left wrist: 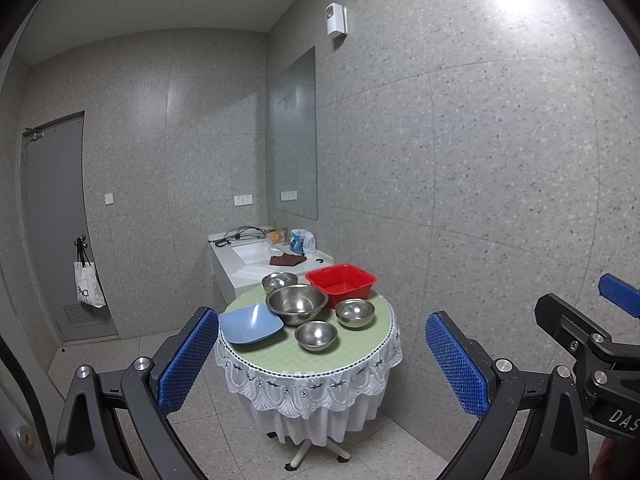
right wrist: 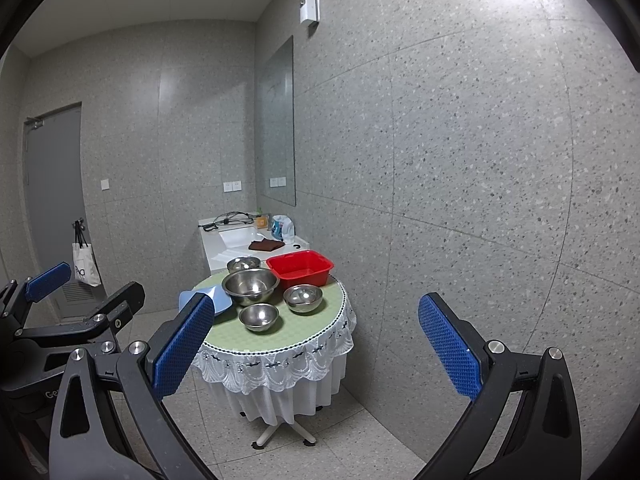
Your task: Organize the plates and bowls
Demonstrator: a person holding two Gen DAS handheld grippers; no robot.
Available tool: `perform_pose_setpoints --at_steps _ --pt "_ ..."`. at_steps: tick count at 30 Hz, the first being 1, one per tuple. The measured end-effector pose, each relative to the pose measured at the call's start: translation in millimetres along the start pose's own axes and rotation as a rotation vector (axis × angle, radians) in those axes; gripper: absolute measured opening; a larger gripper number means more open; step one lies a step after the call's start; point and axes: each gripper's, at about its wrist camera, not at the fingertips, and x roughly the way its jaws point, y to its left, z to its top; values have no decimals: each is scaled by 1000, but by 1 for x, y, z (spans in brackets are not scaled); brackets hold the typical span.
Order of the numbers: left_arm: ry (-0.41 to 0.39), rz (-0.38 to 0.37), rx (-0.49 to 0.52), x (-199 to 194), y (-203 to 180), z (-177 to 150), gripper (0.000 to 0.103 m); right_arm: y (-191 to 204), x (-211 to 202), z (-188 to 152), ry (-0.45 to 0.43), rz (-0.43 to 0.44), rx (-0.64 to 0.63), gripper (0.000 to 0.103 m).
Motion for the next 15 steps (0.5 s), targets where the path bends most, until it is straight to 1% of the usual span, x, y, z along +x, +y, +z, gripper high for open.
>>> perform_pose_setpoints --at_steps 15 --pt "8 -6 -8 14 18 -2 102 17 10 -3 6 -4 -11 103"
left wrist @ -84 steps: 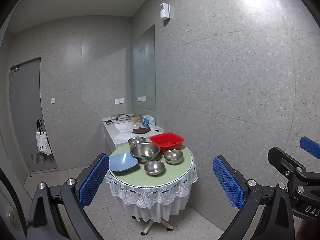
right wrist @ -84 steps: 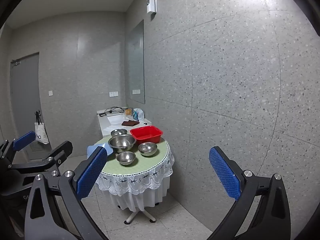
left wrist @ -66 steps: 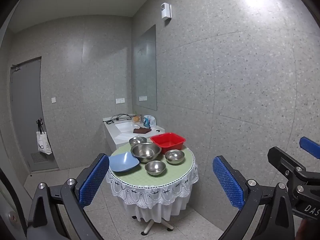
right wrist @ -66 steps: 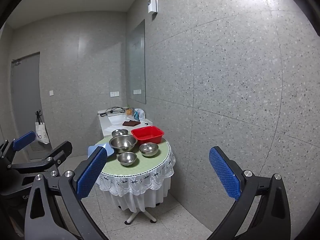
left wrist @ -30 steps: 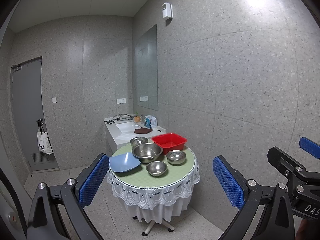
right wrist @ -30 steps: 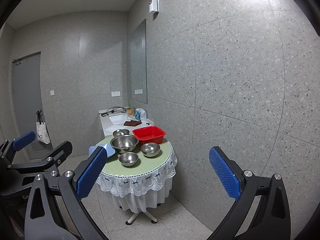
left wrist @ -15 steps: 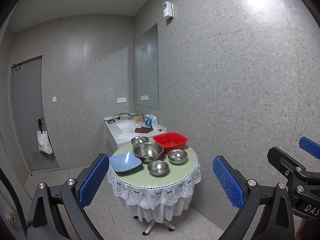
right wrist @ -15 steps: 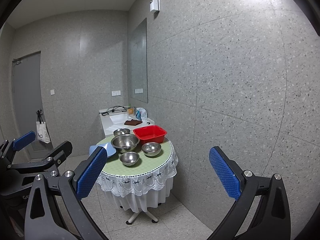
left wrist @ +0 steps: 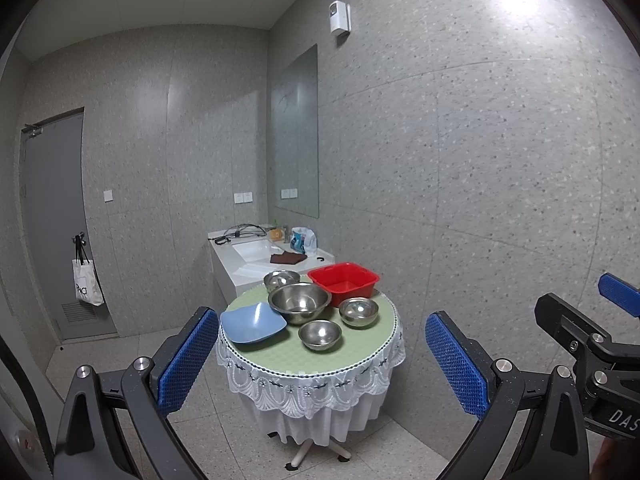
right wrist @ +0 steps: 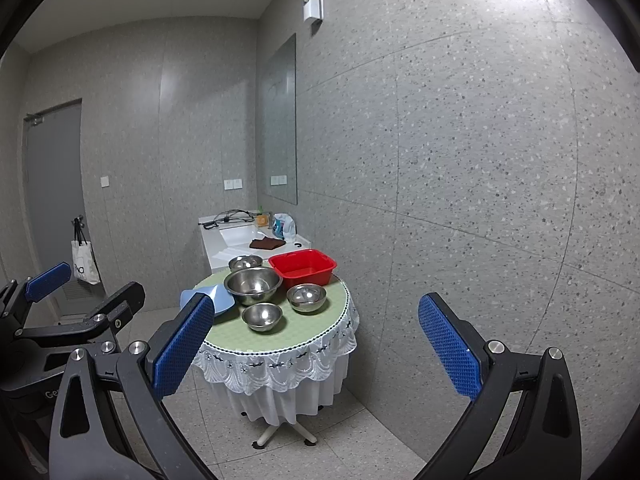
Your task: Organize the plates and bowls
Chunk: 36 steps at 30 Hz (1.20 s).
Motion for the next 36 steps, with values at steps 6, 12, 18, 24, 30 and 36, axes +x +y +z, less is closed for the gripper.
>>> perform_pose_setpoints --at_steps 6,12,18,24,30,36 --pt "8 -1 0 13 14 2 102 11 9 -1 4 -3 0 103" --pt "28 3 5 33 30 5 102 24 28 -1 22 2 9 103" --pt "74 24 2 67 45 12 102 36 59 0 66 25 8 103" --pt "99 62 -8 115 57 24 102 48 103 3 92 67 -8 103" --pt "129 104 1 197 59 40 102 59 178 7 118 128 -18 103" --pt "181 137 14 320 70 74 102 65 276 21 158 181 5 103"
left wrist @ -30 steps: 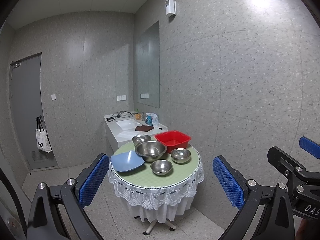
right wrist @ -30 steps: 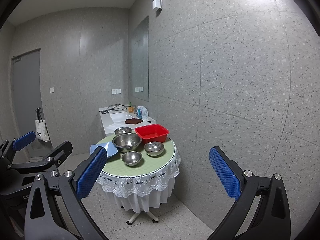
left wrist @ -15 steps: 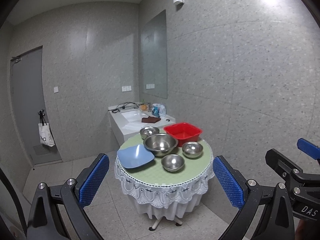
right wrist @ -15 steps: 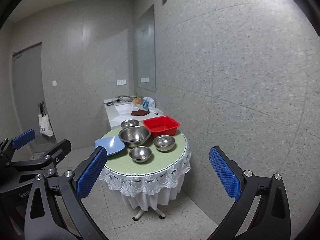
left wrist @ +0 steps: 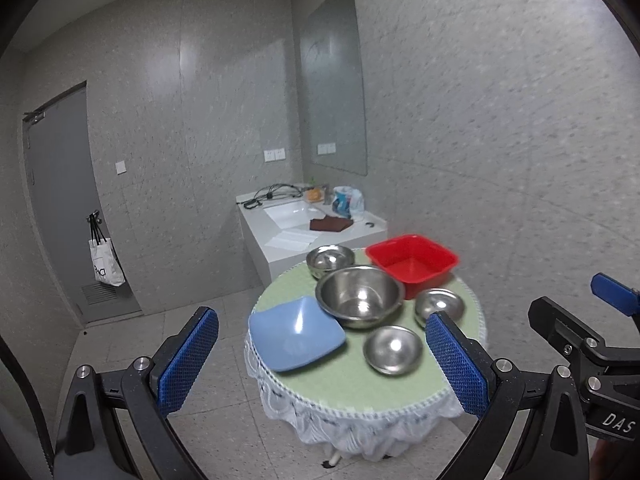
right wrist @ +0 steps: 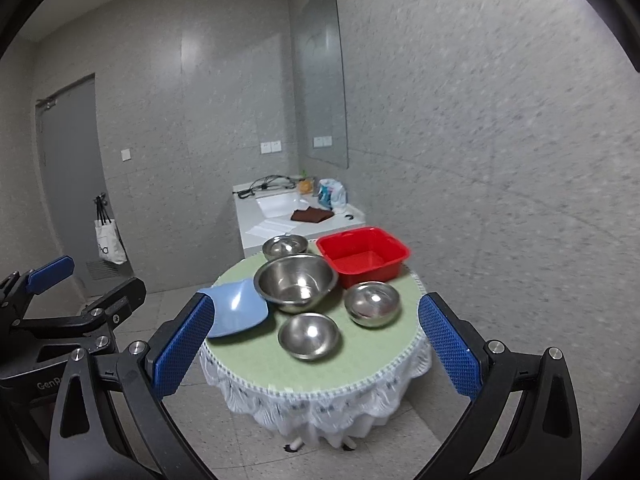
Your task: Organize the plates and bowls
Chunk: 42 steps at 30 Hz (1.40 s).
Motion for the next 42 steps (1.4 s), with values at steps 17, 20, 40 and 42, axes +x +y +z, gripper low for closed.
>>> perform_pose_setpoints --at_steps 17,20,40,42 --pt "298 -115 68 381 22 89 102 -23 257 -1 307 -14 206 103" --pt "335 -193 132 458 29 103 102 -21 297 -10 353 -62 257 103" --pt "688 -517 340 748 49 89 29 -26 436 -62 618 -243 552 36" --pt "691 -537 332 748 50 88 19 -28 440 -65 625 -247 553 29"
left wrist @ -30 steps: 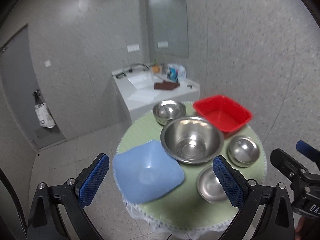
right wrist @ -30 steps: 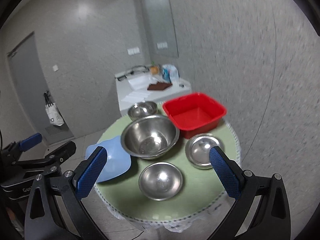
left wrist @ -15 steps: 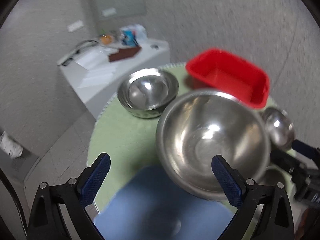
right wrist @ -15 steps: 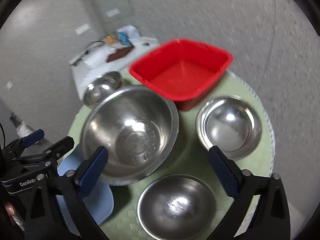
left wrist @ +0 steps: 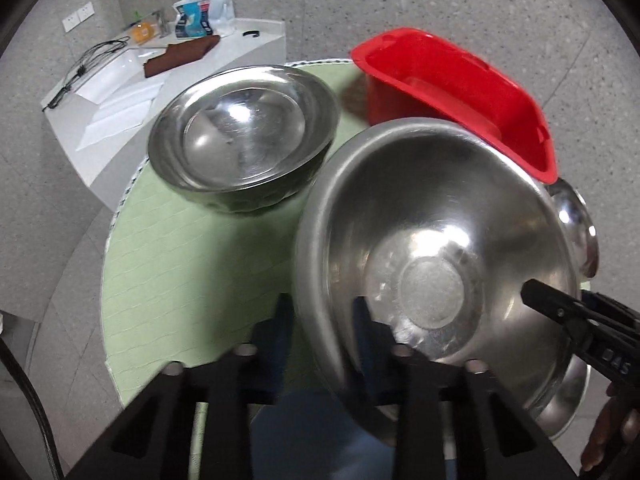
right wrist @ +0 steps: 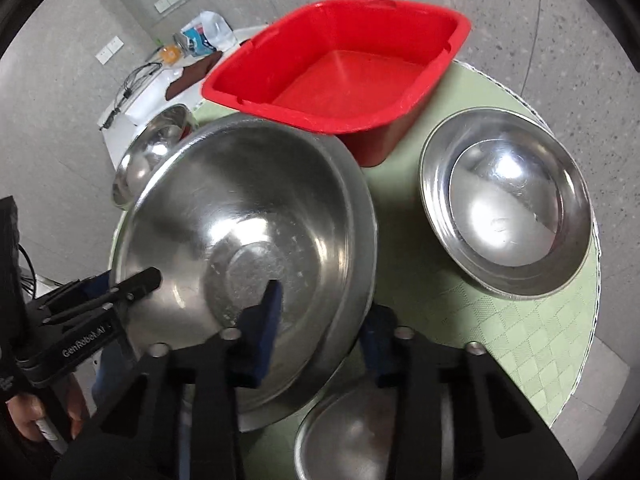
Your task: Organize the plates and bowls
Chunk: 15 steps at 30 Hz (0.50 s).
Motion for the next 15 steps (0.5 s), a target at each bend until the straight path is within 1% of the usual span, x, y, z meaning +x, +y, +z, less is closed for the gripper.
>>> perform_pose_setpoints --at_steps 3,5,7,8,9,12,15 --pt "-10 10 -3 -2 6 2 19 -5 0 1 7 28 20 21" --pt "-15 2 -8 -2 6 7 19 -7 -3 1 14 54 23 21" --pt "-22 0 -19 -7 1 5 19 -8 -8 1 18 75 18 21" --pt "-32 -9 -31 -12 5 4 19 -9 -10 1 23 82 16 21" --pt "-38 -8 -34 -22 -5 -3 19 -10 -12 0 31 92 17 21" --pt "-66 -5 -40 -45 -10 -13 18 -12 -19 -2 52 135 14 22" --pt "-98 1 -50 -69 -16 -25 19 -8 -34 -3 42 164 -14 22"
